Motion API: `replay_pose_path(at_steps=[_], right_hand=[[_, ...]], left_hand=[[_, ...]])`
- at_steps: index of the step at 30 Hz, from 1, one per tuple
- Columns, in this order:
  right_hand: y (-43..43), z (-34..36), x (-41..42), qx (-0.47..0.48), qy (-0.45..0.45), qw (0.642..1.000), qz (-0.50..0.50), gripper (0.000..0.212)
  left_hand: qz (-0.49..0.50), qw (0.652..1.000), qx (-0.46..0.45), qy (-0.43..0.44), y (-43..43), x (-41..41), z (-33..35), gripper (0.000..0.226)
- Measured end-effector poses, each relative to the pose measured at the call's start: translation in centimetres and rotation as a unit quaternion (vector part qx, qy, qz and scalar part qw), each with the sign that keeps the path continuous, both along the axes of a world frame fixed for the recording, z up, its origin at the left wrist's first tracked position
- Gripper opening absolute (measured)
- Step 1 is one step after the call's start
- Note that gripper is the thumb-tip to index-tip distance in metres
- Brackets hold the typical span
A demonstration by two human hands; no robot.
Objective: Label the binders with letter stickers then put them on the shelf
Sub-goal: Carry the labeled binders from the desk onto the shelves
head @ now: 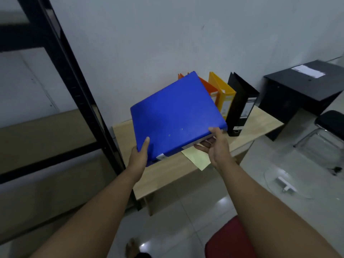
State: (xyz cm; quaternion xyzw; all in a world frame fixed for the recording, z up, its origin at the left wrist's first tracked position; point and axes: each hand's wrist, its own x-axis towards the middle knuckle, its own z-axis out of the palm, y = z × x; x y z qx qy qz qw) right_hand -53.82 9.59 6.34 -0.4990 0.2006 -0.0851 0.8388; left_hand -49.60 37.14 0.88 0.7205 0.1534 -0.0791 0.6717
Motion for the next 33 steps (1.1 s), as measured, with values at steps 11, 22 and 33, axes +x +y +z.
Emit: replay_pose_path(at_steps=[11, 22, 33], right_hand=[[3.6, 1.9, -2.9, 0.115, -0.075, 0.986, 0.097, 0.055], [19.4, 3.3, -1.9, 0.052, -0.067, 0.955, 0.283, 0.041], [33.6, 4.1, 0.4, -0.014, -0.042, 0.935, 0.35, 0.033]], left_hand=[[0.204, 0.946, 0.091, -0.237, 2.7, -9.2, 5.7, 0.036], [0.346, 0.919, 0.125, -0.142, 17.3, -15.6, 6.4, 0.044], [0.374, 0.923, 0.065, -0.064, 31.3, -14.7, 3.9, 0.051]])
